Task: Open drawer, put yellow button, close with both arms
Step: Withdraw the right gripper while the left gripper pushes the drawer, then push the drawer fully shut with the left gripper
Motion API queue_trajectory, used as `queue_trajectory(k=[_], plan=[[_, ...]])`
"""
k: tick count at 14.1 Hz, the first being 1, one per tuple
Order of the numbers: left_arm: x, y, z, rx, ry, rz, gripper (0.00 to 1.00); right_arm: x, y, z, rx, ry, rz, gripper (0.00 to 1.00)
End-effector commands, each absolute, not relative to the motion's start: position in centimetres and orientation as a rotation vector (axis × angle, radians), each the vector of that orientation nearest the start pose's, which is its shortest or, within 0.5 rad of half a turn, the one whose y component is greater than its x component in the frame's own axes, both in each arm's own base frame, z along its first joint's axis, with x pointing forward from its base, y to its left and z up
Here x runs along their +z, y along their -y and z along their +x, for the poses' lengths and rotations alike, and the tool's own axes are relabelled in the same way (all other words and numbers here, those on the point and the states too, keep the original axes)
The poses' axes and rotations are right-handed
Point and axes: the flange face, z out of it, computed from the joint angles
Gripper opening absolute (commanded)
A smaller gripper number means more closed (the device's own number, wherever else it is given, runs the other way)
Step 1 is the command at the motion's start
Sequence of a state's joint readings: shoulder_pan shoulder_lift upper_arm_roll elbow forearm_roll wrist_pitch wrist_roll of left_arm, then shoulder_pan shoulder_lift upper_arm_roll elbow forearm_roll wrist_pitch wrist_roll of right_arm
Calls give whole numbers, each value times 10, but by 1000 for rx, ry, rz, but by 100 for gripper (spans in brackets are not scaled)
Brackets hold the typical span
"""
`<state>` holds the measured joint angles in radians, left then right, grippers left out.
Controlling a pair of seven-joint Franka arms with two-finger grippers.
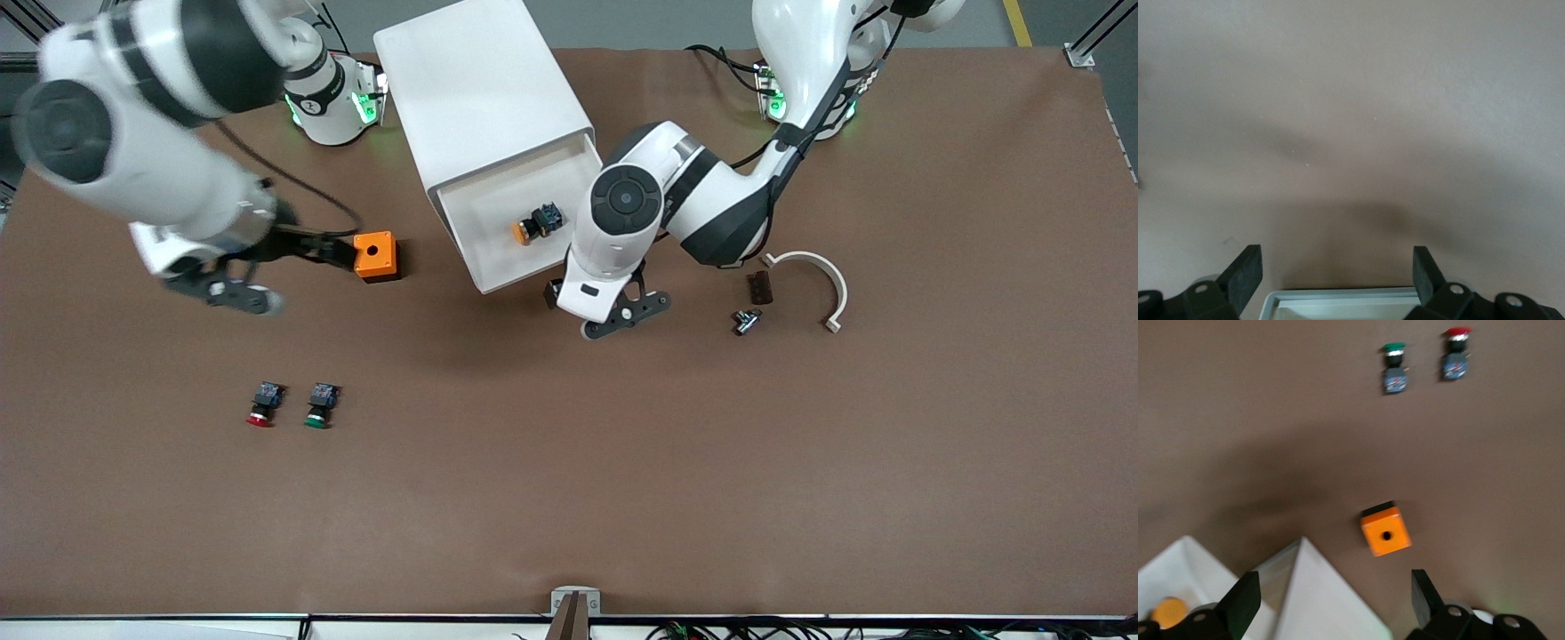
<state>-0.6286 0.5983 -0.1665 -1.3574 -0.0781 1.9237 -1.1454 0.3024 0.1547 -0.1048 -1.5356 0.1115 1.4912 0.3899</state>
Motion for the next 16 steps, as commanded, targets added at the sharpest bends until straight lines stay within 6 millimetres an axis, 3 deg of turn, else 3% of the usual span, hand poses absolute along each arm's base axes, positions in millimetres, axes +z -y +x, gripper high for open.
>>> queue_trajectory(k=[1,3,6,9,12,16], plan=[[376,510,501,202,671,-3129,99,563,-56,572,356,-98,-3097,100],[375,519,492,206,672,-3125,99,577,-15,574,346,5,-3121,100],[375,529,481,228,697,-3120,99,581,17,576,331,63,-3131,100],[371,542,464,247,723,-3091,99,587,27,578,312,53,-3188,100],[367,556,440,278,736,-3039,99,575,56,579,354,-21,-3172,100],[368,570,415,368,731,-3017,99,574,59,580,356,-17,-3156,100]])
